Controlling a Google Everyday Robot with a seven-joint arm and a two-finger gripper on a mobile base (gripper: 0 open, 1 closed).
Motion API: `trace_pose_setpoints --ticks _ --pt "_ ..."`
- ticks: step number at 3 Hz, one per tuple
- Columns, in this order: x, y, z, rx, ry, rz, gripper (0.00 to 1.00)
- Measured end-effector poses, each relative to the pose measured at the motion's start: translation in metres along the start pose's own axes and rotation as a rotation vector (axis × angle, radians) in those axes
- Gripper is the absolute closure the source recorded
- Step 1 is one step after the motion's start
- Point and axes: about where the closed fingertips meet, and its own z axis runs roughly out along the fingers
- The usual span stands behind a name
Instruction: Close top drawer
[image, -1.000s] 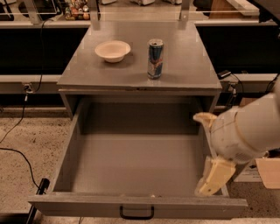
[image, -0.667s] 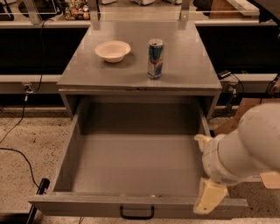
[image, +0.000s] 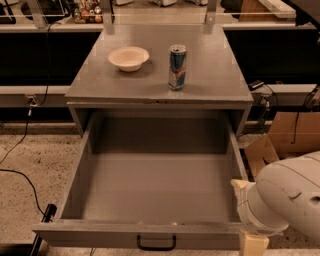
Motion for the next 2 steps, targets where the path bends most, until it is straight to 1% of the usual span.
trace_pose_setpoints --ticks 1,2 --pt "-0.006 0.005 0.012 -0.004 -0.044 -0.015 0.0" --pt "-0.023 0.003 0.023 0.022 -0.091 -0.084 0.14"
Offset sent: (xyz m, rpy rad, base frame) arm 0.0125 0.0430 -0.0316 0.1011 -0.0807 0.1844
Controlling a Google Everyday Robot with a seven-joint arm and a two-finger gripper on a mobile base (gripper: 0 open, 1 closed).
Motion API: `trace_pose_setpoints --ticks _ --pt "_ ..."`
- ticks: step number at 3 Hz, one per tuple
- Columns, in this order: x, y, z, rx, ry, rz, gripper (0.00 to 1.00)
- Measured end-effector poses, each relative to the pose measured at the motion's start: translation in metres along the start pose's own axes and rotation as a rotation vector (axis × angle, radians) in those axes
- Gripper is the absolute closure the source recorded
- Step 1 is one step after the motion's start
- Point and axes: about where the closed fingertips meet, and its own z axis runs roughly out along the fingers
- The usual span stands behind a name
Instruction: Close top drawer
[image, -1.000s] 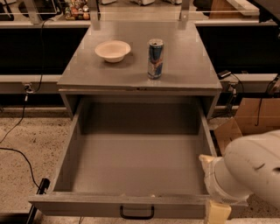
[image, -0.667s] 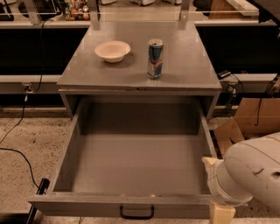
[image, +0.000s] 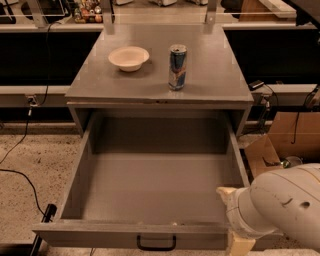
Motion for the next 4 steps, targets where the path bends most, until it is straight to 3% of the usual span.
trace_pose_setpoints --ticks 1,2,3,4 --pt "-0.02 -0.01 0.005 0.057 -0.063 -0.066 0.19" --pt "-0.037 -0.026 0.012 0.103 -0.088 -0.118 0.37" --pt "-0.043 -0.046 0.025 0.128 -0.087 -0.132 0.61" --pt "-0.043 -0.046 0.025 0.128 -0.087 -0.132 0.83"
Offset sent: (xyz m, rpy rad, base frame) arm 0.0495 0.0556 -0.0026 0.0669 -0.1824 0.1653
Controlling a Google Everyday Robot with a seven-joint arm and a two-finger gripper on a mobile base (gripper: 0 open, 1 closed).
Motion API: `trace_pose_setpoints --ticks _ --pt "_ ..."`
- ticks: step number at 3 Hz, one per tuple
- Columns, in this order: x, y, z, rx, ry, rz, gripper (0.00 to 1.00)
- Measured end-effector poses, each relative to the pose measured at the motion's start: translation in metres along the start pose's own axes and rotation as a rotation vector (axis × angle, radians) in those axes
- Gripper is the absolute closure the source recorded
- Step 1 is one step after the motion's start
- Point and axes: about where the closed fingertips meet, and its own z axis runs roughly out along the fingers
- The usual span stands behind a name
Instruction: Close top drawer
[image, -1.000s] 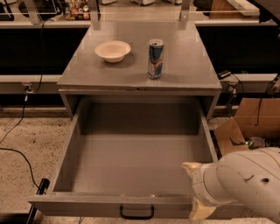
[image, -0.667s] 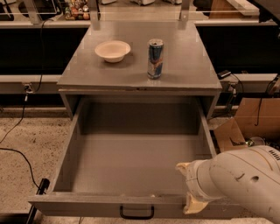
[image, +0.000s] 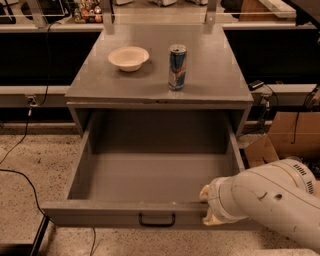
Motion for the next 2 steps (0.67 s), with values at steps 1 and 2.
trace_pose_setpoints --ticks 1,2 --pt "0.001 -0.022 0.008 0.019 0.026 -0.001 0.91" --pt "0.0 -0.056 0.018 0.035 0.05 -0.006 0.72"
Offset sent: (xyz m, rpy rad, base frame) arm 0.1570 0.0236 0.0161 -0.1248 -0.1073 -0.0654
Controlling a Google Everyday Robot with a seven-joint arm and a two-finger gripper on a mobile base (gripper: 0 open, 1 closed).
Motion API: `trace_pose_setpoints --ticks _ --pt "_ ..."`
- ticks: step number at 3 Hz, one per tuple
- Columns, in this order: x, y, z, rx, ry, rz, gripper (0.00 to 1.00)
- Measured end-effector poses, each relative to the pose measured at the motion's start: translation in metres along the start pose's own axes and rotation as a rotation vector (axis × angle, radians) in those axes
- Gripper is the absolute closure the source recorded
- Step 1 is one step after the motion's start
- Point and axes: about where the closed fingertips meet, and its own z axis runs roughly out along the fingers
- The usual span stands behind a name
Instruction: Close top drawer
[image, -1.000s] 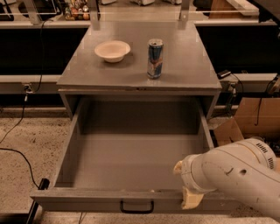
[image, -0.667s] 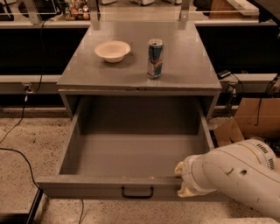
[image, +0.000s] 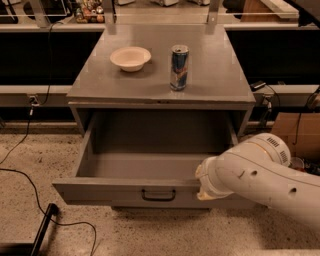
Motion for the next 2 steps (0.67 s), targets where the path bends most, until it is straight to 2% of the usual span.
trace_pose_setpoints --ticks 2 --pt "-0.0005 -0.0002 -0.0007 0.001 0.001 -0.002 0.25"
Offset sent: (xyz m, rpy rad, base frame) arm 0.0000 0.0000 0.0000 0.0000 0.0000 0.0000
